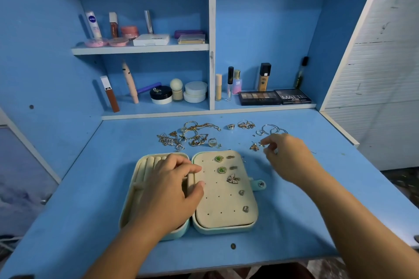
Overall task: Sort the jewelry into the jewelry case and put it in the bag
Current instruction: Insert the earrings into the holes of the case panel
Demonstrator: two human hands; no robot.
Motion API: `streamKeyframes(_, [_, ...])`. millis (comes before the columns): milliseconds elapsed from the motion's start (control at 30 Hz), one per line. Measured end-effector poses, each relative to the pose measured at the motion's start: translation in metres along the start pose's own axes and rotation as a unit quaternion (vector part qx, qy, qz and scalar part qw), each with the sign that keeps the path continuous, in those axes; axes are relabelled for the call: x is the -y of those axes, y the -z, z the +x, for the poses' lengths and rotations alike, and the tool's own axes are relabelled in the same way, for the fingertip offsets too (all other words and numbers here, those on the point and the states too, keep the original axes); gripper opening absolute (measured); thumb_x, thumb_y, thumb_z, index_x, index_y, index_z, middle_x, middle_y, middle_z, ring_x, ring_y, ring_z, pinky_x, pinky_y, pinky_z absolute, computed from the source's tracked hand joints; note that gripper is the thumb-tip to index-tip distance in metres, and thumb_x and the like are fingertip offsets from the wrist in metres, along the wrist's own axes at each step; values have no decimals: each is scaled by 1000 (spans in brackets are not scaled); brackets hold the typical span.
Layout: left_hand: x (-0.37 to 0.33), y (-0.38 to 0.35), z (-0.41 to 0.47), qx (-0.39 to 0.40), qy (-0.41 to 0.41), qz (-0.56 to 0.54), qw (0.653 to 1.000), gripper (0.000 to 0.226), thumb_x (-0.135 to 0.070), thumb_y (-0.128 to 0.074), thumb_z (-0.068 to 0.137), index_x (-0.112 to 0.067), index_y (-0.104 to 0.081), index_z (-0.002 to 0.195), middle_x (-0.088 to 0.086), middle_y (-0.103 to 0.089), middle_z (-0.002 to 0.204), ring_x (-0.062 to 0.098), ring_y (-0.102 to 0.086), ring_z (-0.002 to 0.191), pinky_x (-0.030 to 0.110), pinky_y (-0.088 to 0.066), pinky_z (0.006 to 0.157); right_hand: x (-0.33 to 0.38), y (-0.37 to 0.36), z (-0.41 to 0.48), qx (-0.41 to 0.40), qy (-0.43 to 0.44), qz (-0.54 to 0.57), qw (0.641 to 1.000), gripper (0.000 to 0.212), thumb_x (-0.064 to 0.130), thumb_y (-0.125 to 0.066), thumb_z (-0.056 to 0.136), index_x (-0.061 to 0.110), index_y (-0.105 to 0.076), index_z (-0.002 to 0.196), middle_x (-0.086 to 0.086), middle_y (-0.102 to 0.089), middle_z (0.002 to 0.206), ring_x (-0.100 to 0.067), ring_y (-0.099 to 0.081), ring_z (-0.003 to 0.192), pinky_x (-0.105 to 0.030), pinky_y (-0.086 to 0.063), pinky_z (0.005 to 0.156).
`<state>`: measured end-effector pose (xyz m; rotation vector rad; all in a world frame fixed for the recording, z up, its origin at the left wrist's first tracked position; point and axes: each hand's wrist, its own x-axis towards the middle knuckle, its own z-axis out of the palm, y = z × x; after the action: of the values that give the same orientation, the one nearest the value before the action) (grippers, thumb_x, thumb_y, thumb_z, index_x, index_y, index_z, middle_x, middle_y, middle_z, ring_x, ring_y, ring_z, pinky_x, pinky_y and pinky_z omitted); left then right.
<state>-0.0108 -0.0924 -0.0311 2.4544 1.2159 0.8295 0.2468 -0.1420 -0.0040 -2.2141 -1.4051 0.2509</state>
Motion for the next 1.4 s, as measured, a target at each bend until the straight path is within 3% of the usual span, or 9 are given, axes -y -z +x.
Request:
streamKeyframes(200, [-1, 1, -1, -3, 8, 0, 1000, 36, -51, -57, 78, -36, -68, 109, -24, -48, 108, -2, -42, 108, 26, -41, 95, -11, 8, 37, 82, 105, -172, 976, 31, 20, -50, 95, 24, -59, 125, -1, -52, 122, -20, -46, 115, -29, -40, 89])
streamKeyframes(400, [-1, 0, -2, -2, 16, 3, 1000, 28, -43, -66, 83, -37, -67, 111, -25, -47, 109, -3, -39, 108, 17, -28, 92, -2, 5, 40, 129, 133, -187, 965, 28, 29, -51, 94, 27, -64, 118, 1, -55, 115, -18, -44, 118, -35, -42, 96])
streamKeyframes(567, [-1, 0, -2, -1, 17, 6, 1000, 29, -44, -66, 83, -38, -67, 111, -26, -46, 110, -2, -40, 109, 20, -33, 94, -1, -5, 39, 109, 133, -197, 965, 27, 25, -48, 96, 22, -66, 116, -1, -60, 118, -20, -52, 112, -34, -46, 92])
streamKeyframes(933, [1, -1, -2, -7, 13, -9, 1000, 29, -42, -68, 82, -37, -68, 111, -26, -46, 109, -3, -41, 110, 20, -35, 96, -2, -3, 33, 87, 96, -144, 981, 17, 23, -52, 89, 13, -65, 94, -5, -68, 90, -24, -61, 83, -38, -54, 74])
streamKeyframes(1033, [3, -1, -2, -5, 15, -6, 1000, 30, -44, -67, 82, -37, -68, 111, -25, -47, 109, 0, -42, 111, 24, -38, 97, 3, -4, 36, 85, 60, -110, 988, 23, 28, -58, 89, 9, -66, 101, -9, -68, 96, -27, -62, 89, -40, -55, 78])
streamKeyframes(1100, [2, -1, -2, -5, 17, -4, 1000, 29, -44, -67, 82, -38, -68, 111, -26, -47, 109, -1, -42, 111, 23, -37, 97, 9, -5, 41, 92, 29, -111, 989, 31, 23, -63, 87, -3, -65, 105, -23, -65, 107, -39, -60, 98, -46, -54, 84])
streamKeyframes(1200, [2, -1, -2, -5, 16, -6, 1000, 29, -43, -67, 82, -37, -68, 111, -26, -47, 110, -2, -41, 111, 22, -37, 97, 18, -6, 46, 110, 0, -105, 988, 32, 11, -63, 84, -8, -62, 110, -25, -58, 120, -40, -57, 108, -51, -50, 89])
streamKeyframes(1333, [3, 0, -2, -3, 15, -2, 1000, 32, -49, -62, 81, -39, -67, 111, -27, -46, 109, -3, -41, 111, 18, -31, 94, 20, -8, 47, 128, -28, -95, 987, 30, 11, -59, 84, -6, -64, 108, -24, -61, 117, -37, -62, 80, -49, -52, 85])
streamKeyframes(1400, [3, 0, -3, 0, 17, 3, 1000, 33, -50, -61, 81, -39, -67, 111, -27, -46, 109, -2, -41, 111, 20, -31, 95, 18, -8, 45, 134, -17, -87, 987, 29, 11, -58, 83, -5, -64, 106, -25, -61, 115, -42, -61, 99, -51, -52, 85])
